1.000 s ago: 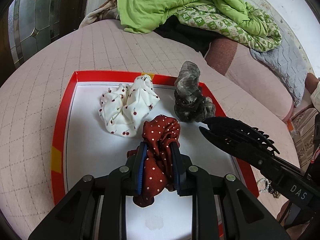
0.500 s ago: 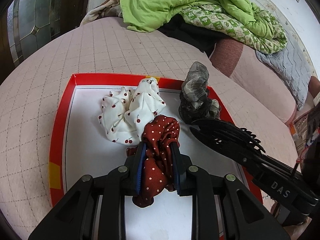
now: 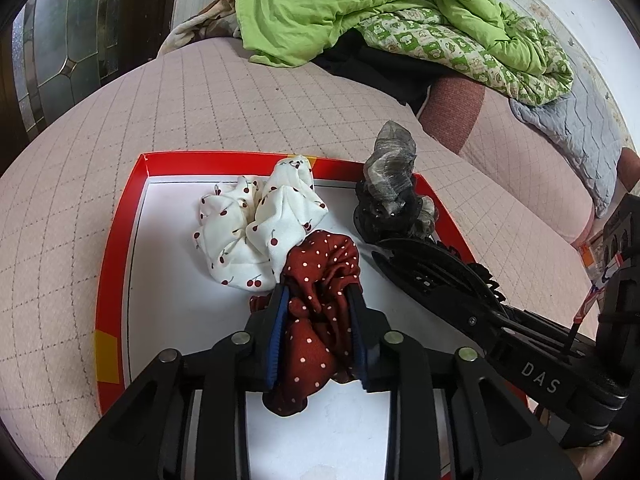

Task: Organize jewelry
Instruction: 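Carry the red scrunchie and black claw clip into the box lid and release, then move both tools back to the remaining bracelets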

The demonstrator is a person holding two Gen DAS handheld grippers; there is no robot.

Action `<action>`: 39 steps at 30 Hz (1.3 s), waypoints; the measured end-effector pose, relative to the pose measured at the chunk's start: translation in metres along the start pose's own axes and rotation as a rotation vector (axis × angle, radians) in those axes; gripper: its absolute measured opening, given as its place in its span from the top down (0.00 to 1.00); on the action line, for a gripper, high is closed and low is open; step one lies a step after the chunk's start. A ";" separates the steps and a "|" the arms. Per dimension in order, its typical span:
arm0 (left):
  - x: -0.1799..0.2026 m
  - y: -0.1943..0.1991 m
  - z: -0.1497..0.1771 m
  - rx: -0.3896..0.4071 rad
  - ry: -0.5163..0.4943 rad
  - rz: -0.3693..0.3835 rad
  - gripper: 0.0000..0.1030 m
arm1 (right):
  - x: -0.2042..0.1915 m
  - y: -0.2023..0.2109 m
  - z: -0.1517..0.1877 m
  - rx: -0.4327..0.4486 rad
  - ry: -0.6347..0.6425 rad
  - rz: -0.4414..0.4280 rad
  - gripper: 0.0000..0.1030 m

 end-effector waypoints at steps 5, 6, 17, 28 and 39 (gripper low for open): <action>0.002 0.001 0.000 0.004 -0.003 -0.004 0.69 | -0.001 0.004 0.001 0.000 0.009 -0.011 0.67; 0.003 0.001 0.001 0.006 -0.004 -0.005 0.68 | -0.002 0.005 0.002 0.000 0.011 -0.013 0.66; 0.007 0.004 0.001 0.018 -0.010 -0.006 0.63 | -0.001 0.022 0.009 0.013 0.027 -0.054 0.52; 0.019 0.017 0.004 0.071 -0.046 -0.026 0.62 | 0.009 0.075 0.027 0.118 0.063 -0.092 0.52; 0.046 0.046 0.019 0.215 -0.116 -0.118 0.55 | 0.030 0.120 0.063 0.224 0.011 -0.109 0.52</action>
Point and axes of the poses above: each gripper's, at about its wrist camera, not at the fingertips, and y roughly against the way its jaws point, x to its right, z to its underside, the point moved 1 cm from there along -y, roughly the way its jaws point, and after that the axes turned 15 degrees about -x, right-handed, at the moved point
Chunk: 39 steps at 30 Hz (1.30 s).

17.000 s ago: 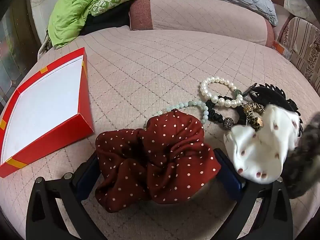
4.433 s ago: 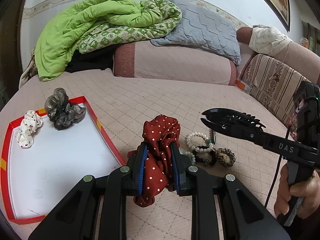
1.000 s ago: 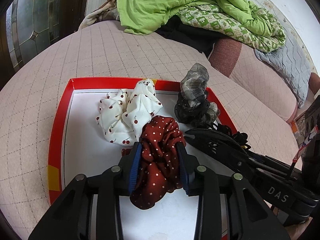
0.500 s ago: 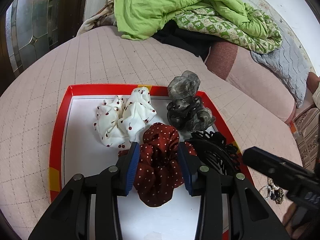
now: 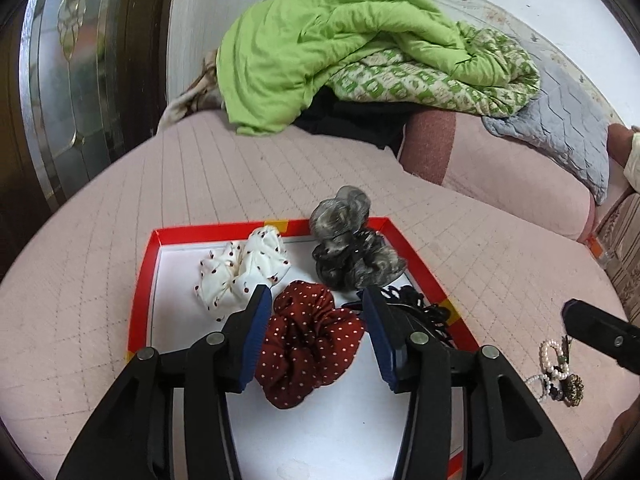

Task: Organize jewelry
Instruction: 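Move both tools back to the remaining bracelets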

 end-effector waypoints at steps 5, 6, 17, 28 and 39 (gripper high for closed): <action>0.019 0.015 0.008 0.059 -0.050 -0.039 0.51 | 0.019 0.028 0.017 0.043 -0.024 0.003 0.52; 0.024 0.018 0.010 0.073 -0.062 -0.043 0.48 | 0.024 0.034 0.022 0.051 -0.028 0.006 0.52; 0.078 0.038 0.036 0.136 -0.157 -0.015 0.41 | 0.123 0.098 0.080 0.128 -0.163 0.032 0.49; 0.151 0.036 0.088 0.039 -0.288 0.136 0.41 | 0.219 0.089 0.129 0.018 -0.437 0.086 0.46; 0.174 0.022 0.095 0.012 -0.340 0.130 0.41 | 0.206 0.044 0.119 -0.193 -0.228 0.388 0.73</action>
Point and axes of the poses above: each gripper's, at about its wrist camera, not at the fingertips, and y roughly against the way its jaws point, x to its right, z to its underside, the point moved 1 cm from there along -y, roughly the way its jaws point, and after that the axes turned 15 degrees about -x, right-handed, at the moved point
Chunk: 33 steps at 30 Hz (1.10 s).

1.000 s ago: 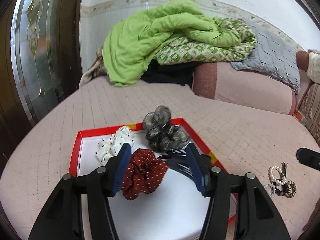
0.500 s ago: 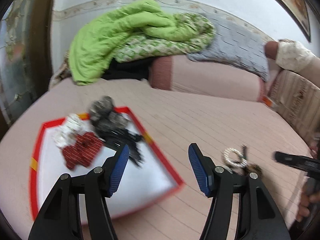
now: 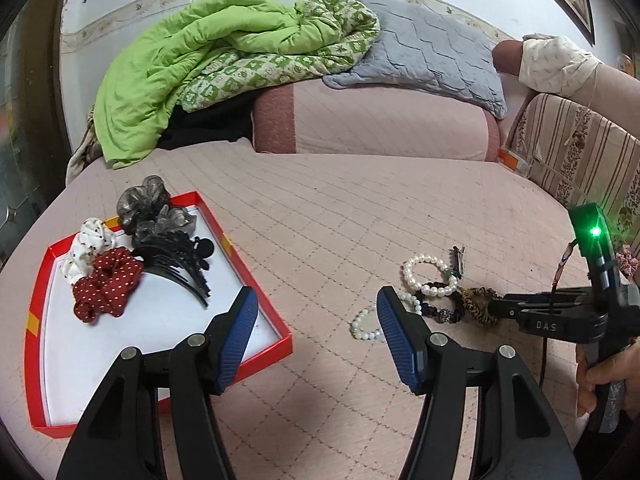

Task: Organize jewelry
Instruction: 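Move both tools back to the remaining bracelets, then grasp the leopard-print hair tie with the right gripper while the left gripper grasps the pale blue bead bracelet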

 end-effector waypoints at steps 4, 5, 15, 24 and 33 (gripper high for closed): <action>0.006 -0.004 -0.001 -0.008 -0.013 0.012 0.41 | 0.014 0.020 0.004 0.071 -0.039 0.046 0.94; 0.008 -0.005 -0.002 -0.010 -0.017 0.018 0.41 | 0.021 0.036 0.006 0.137 -0.066 0.037 0.94; 0.051 -0.033 -0.003 -0.120 -0.105 0.087 0.41 | 0.057 0.105 0.024 0.436 -0.125 -0.207 0.94; 0.073 -0.074 -0.003 -0.265 -0.195 0.053 0.67 | 0.066 0.101 0.029 0.397 -0.161 -0.327 0.94; 0.089 -0.099 -0.004 -0.287 -0.281 -0.012 0.91 | 0.062 0.096 0.028 0.383 -0.146 -0.343 0.94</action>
Point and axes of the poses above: each gripper's, at about its wrist camera, not at the fingertips, and y roughly against the way its jaws point, x to its right, z to its underside, the point moved 1 cm from there along -y, roughly the way its jaws point, and after that the axes turned 15 degrees about -x, right-handed, at the moved point
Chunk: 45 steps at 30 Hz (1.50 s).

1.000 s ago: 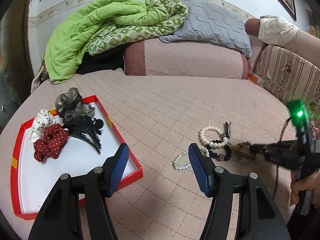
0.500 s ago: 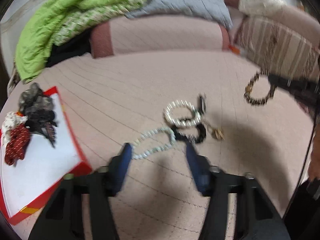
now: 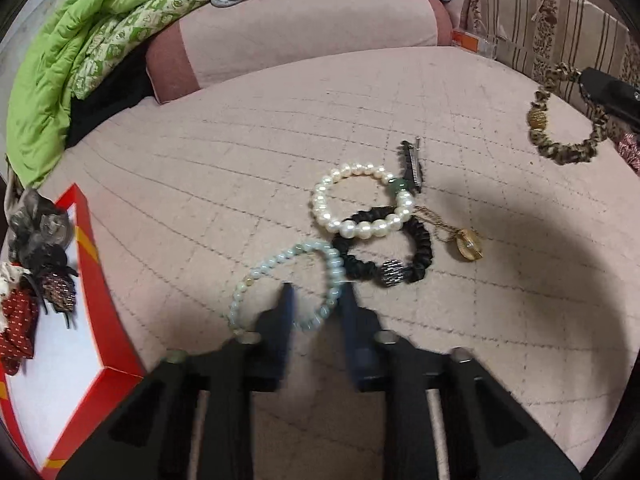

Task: Organize jewelry
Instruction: 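Grasp the leopard-print hair tie with the right gripper while the left gripper grasps the pale blue bead bracelet, then carry the hair tie and bead bracelet over the red box lid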

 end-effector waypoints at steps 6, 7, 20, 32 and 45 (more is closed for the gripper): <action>-0.004 0.026 0.024 0.066 0.066 0.115 0.95 | -0.002 -0.001 -0.001 0.005 0.007 -0.002 0.94; -0.005 0.034 0.027 0.087 0.072 0.133 0.95 | -0.003 0.000 -0.001 0.008 0.013 -0.004 0.94; -0.046 0.086 0.048 0.250 0.157 0.139 0.95 | -0.050 -0.020 0.008 -0.018 0.141 -0.053 0.94; -0.071 0.101 0.056 0.302 0.197 0.126 0.95 | -0.078 -0.040 0.019 -0.043 0.192 -0.042 0.94; -0.124 0.122 0.077 0.359 0.315 0.132 0.95 | -0.101 -0.044 0.040 -0.079 0.193 -0.072 0.94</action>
Point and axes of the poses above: each gripper's, at about its wrist camera, not at the fingertips, and y roughly against the way its jaws point, x to its right, z to its underside, the point moved 1 cm from there along -y, roughly the way its jaws point, and after that the axes turned 15 degrees about -x, right-handed, at the moved point
